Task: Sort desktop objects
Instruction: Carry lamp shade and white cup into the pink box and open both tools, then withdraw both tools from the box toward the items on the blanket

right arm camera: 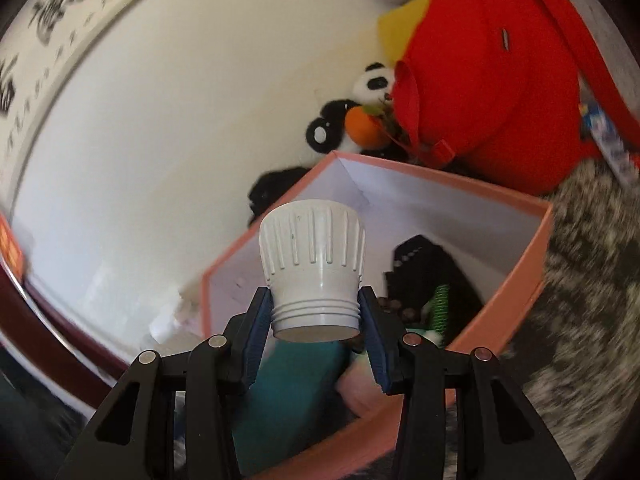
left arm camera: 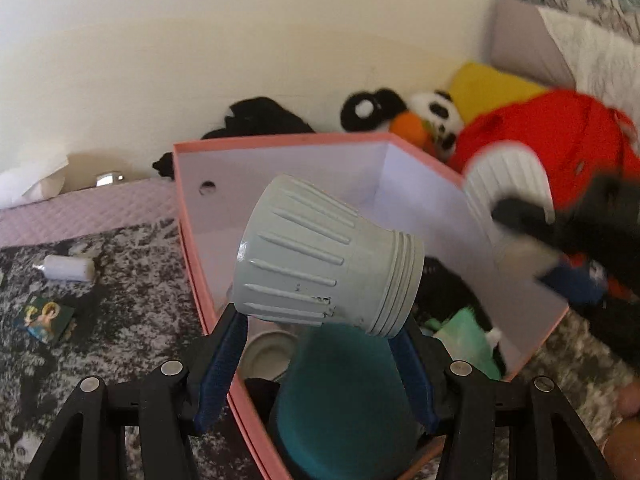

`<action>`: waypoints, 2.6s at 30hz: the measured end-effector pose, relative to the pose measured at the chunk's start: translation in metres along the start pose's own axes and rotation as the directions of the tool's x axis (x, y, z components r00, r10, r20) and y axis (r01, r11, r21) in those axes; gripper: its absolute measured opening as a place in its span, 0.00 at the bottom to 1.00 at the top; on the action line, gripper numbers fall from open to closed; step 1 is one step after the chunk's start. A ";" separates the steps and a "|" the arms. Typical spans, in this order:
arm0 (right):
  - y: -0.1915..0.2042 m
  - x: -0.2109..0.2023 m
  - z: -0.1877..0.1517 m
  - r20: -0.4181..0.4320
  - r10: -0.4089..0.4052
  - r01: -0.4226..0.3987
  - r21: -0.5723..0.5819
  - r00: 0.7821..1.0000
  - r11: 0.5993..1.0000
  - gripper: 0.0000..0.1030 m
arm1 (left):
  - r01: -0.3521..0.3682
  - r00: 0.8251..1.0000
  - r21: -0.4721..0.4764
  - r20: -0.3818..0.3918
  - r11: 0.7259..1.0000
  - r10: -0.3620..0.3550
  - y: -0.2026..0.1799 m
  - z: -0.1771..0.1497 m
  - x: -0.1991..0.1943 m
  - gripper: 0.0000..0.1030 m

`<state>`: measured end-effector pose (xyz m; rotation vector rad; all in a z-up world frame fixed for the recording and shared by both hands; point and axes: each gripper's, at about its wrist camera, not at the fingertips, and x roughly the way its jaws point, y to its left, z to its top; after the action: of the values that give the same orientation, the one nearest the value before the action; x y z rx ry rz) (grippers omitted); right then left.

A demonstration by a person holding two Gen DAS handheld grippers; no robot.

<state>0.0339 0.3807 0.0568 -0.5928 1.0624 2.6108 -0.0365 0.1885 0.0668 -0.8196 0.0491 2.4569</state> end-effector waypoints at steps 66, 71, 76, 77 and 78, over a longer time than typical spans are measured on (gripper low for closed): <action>0.163 0.028 -0.085 -0.003 0.095 -0.086 -0.439 0.996 0.894 0.94 | -0.236 0.954 -0.151 -0.223 0.960 0.200 0.305 -0.046 0.118 0.05; 0.192 0.036 -0.116 -0.005 0.109 -0.094 -0.545 0.994 0.833 0.93 | -0.149 0.980 -0.250 -0.165 0.957 0.110 0.329 -0.049 0.103 0.05; 0.241 0.105 -0.148 -0.065 0.052 -0.082 -0.645 0.997 0.760 0.94 | -0.150 0.985 -0.255 -0.126 0.955 0.121 0.333 -0.047 0.090 0.05; 0.250 0.129 -0.155 -0.078 0.027 -0.073 -0.668 0.997 0.740 0.94 | -0.145 0.985 -0.274 -0.129 0.951 0.113 0.339 -0.049 0.089 0.05; 0.259 0.153 -0.162 -0.091 0.002 -0.064 -0.691 0.996 0.720 0.94 | -0.140 0.985 -0.295 -0.134 0.945 0.104 0.345 -0.052 0.090 0.06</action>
<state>-0.1561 0.0970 0.0375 -0.8379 0.0367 3.0007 -0.2438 -0.0720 -0.0721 -1.1223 -0.2486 2.5674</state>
